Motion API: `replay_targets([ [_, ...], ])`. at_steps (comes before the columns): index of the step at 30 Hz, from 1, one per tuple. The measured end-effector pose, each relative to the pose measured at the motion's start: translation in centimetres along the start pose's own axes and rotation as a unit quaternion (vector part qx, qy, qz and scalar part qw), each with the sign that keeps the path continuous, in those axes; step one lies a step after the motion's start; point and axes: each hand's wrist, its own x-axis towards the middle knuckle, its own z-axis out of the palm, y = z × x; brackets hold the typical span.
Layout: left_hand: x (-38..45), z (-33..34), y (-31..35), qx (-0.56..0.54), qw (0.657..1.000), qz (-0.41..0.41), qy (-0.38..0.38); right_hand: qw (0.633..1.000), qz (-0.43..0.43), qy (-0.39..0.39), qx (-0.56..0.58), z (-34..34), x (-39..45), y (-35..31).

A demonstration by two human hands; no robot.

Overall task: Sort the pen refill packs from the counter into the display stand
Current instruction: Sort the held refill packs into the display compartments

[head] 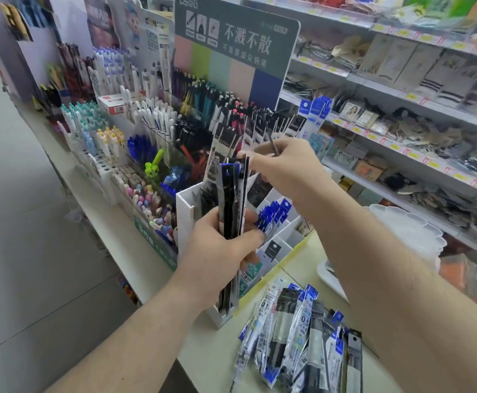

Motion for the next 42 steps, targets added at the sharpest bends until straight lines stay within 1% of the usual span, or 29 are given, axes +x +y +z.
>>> replay_targets([
  [1, 0.0, 0.5, -0.2, -0.013, 0.998, -0.037, -0.046, 0.999, 0.006, 0.016, 0.029, -0.8, -1.0, 0.5],
  [3, 0.0, 1.2, -0.6, -0.068, 0.981, -0.118, -0.14, 0.991, 0.059, 0.012, 0.12, -2.3, -3.5, 1.9],
  [5, 0.3, 1.8, -1.3, -0.14, 0.955, -0.183, -0.189, 0.965, 0.144, -0.008, 0.218, -3.4, -5.8, 3.8],
  [7, 0.8, 2.2, -2.3, -0.19, 0.933, -0.228, -0.202, 0.924, 0.237, -0.023, 0.301, -4.1, -7.5, 5.6],
  [9, 1.2, 2.9, -3.1, -0.217, 0.917, -0.262, -0.21, 0.878, 0.292, -0.042, 0.376, -4.5, -8.9, 7.2],
  [12, 1.4, 3.8, -4.0, -0.213, 0.905, -0.295, -0.22, 0.834, 0.306, -0.056, 0.455, -4.9, -10.4, 9.2],
  [14, 1.4, 4.3, -4.5, -0.185, 0.907, -0.301, -0.228, 0.822, 0.308, -0.035, 0.478, -5.0, -11.1, 10.0],
  [15, 1.6, 4.5, -4.8, -0.177, 0.911, -0.296, -0.226, 0.821, 0.304, -0.02, 0.483, -5.1, -11.3, 10.1],
  [17, 1.8, 4.9, -5.2, -0.167, 0.918, -0.28, -0.224, 0.834, 0.284, 0.008, 0.473, -5.5, -11.8, 10.1],
  [19, 1.9, 5.0, -5.6, -0.14, 0.926, -0.27, -0.223, 0.848, 0.255, 0.013, 0.465, -5.7, -12.3, 9.8],
  [21, 2.1, 4.8, -6.1, -0.104, 0.931, -0.278, -0.213, 0.856, 0.235, 0.021, 0.459, -5.8, -12.6, 9.6],
  [25, 2.4, 4.9, -7.4, -0.062, 0.945, -0.261, -0.188, 0.863, 0.237, 0.102, 0.434, -5.7, -12.8, 9.6],
  [27, 2.5, 4.9, -7.9, -0.051, 0.953, -0.239, -0.176, 0.872, 0.231, 0.121, 0.415, -5.3, -12.9, 9.6],
  [29, 2.1, 5.4, -7.0, -0.05, 0.959, -0.218, -0.171, 0.876, 0.229, 0.135, 0.402, -4.9, -13.0, 9.7],
  [33, 1.6, 5.5, -6.9, -0.032, 0.969, -0.196, -0.15, 0.893, 0.245, 0.144, 0.348, -4.1, -13.0, 10.0],
  [36, 1.5, 5.6, -7.1, -0.018, 0.973, -0.183, -0.142, 0.91, 0.243, 0.13, 0.31, -3.1, -13.0, 10.1],
  [39, 1.4, 5.6, -6.9, -0.027, 0.966, -0.192, -0.171, 0.926, 0.21, 0.114, 0.291, -2.5, -13.1, 9.7],
  [42, 1.2, 5.2, -6.6, -0.044, 0.949, -0.236, -0.205, 0.933, 0.198, 0.105, 0.282, -2.8, -13.1, 9.7],
])
